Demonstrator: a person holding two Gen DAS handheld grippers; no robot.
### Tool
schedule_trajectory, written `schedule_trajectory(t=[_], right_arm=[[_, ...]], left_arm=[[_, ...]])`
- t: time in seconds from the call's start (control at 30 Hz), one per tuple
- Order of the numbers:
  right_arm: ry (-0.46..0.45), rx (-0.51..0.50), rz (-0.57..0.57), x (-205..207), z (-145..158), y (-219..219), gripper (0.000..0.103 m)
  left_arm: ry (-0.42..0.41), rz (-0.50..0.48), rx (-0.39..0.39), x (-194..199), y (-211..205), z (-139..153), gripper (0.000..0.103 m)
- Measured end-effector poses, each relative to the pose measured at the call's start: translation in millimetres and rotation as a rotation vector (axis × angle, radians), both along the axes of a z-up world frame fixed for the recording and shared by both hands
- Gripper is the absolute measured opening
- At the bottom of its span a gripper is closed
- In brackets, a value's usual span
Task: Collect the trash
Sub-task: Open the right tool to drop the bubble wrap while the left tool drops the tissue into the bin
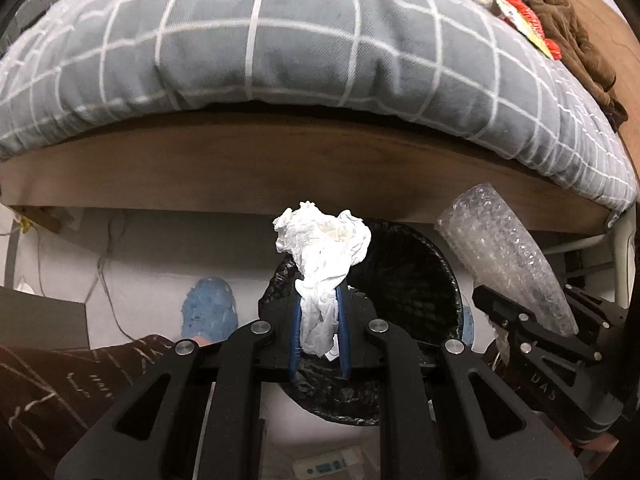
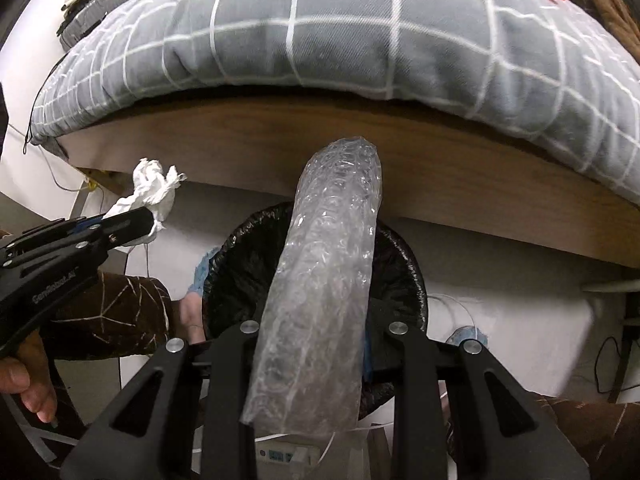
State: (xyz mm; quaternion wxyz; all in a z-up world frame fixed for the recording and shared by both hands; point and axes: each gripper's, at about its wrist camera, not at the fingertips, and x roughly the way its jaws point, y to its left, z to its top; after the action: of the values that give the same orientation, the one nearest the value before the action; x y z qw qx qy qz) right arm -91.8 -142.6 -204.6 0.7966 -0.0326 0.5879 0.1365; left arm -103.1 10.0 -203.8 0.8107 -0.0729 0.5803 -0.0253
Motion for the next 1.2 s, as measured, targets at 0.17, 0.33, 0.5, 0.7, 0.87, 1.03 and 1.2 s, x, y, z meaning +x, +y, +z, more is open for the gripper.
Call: schedule_trajectory(t=[0.17, 0.33, 0.5, 0.7, 0.87, 1.03, 1.2], right_arm=[[0.035, -0.004, 0.004, 5.7, -15.4, 6.1, 0.025], [0.032, -0.008, 0.012, 9.8, -16.9, 12.9, 0.026], [0.01, -0.016, 0.005, 9.0, -12.7, 16.9, 0.036], [-0.018, -0.013, -0.017, 3.8, -0.7, 8.4, 0.057], [-0.049, -0.032, -0.067, 2.3, 7.5, -12.4, 0.071], [-0.075, -0.03, -0.098, -0.7, 13.9, -32.6, 0.078], [-0.105, -0.038, -0.143, -5.0, 23.3, -57.5, 0.084]], left_arm=[[0.01, 0.012, 0.012, 1.3, 8.5, -8.6, 0.014], [0.012, 0.026, 0.024, -2.7, 18.6, -11.5, 0.014], [0.021, 0.049, 0.025, -8.0, 29.4, -14.2, 0.014], [0.004, 0.03, 0.015, -7.1, 22.5, -11.7, 0.014], [-0.002, -0.004, 0.016, -5.6, 5.8, -9.8, 0.014], [0.002, -0.06, 0.01, -2.2, -19.4, -10.9, 0.014], [-0.003, -0.112, 0.015, 1.1, -47.2, -13.0, 0.014]])
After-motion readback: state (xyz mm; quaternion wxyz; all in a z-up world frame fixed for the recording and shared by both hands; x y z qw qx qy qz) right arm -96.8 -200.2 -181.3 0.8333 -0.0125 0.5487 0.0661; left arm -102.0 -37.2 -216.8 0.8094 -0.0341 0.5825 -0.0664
